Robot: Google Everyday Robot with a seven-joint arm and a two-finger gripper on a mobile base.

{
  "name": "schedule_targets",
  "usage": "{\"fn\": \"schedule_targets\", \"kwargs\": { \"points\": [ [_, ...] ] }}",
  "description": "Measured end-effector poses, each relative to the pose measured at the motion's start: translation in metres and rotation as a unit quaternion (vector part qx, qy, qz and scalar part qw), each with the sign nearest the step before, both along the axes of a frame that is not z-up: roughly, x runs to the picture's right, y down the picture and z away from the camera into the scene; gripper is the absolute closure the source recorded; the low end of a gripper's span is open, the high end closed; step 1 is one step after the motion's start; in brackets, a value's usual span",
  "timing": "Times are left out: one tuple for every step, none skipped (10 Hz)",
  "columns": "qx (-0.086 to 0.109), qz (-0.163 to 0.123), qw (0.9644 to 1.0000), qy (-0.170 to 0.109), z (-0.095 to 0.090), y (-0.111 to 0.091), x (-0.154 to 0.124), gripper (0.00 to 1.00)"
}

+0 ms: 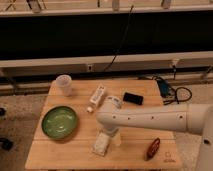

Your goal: Wipe the white sponge on the table

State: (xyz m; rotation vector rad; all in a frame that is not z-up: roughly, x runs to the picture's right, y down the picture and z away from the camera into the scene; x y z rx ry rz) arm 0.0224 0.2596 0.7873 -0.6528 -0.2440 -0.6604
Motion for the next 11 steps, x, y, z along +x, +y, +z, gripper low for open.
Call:
{"fn": "schedule_targets", "kwargs": {
  "points": [
    [0.0,-0.001,1.0,-0.002,0.001,0.0,-0.002,0.2],
    [0.0,-0.001,1.0,-0.003,0.001,0.001,-0.003,0.2],
    [0.001,-0.003,1.0,-0.003,0.003,0.002,-0.002,0.2],
    [0.001,-0.002,1.0,-0.005,0.005,0.004,-0.004,0.2],
    [0.001,-0.002,1.0,-0.004,0.006,0.006,-0.003,0.2],
    [0.003,-0.002,1.0,-0.005,0.007,0.006,-0.003,0.2],
    [0.002,-0.002,1.0,-0.005,0.007,0.007,-0.003,0.2],
    [0.002,-0.003,1.0,-0.007,0.007,0.008,-0.005,0.2],
    [0.002,-0.004,1.0,-0.008,0.008,0.009,-0.005,0.2],
    [0.003,-0.004,1.0,-0.008,0.008,0.01,-0.006,0.2],
    [0.003,-0.004,1.0,-0.008,0.008,0.011,-0.006,0.2]
  ]
}}
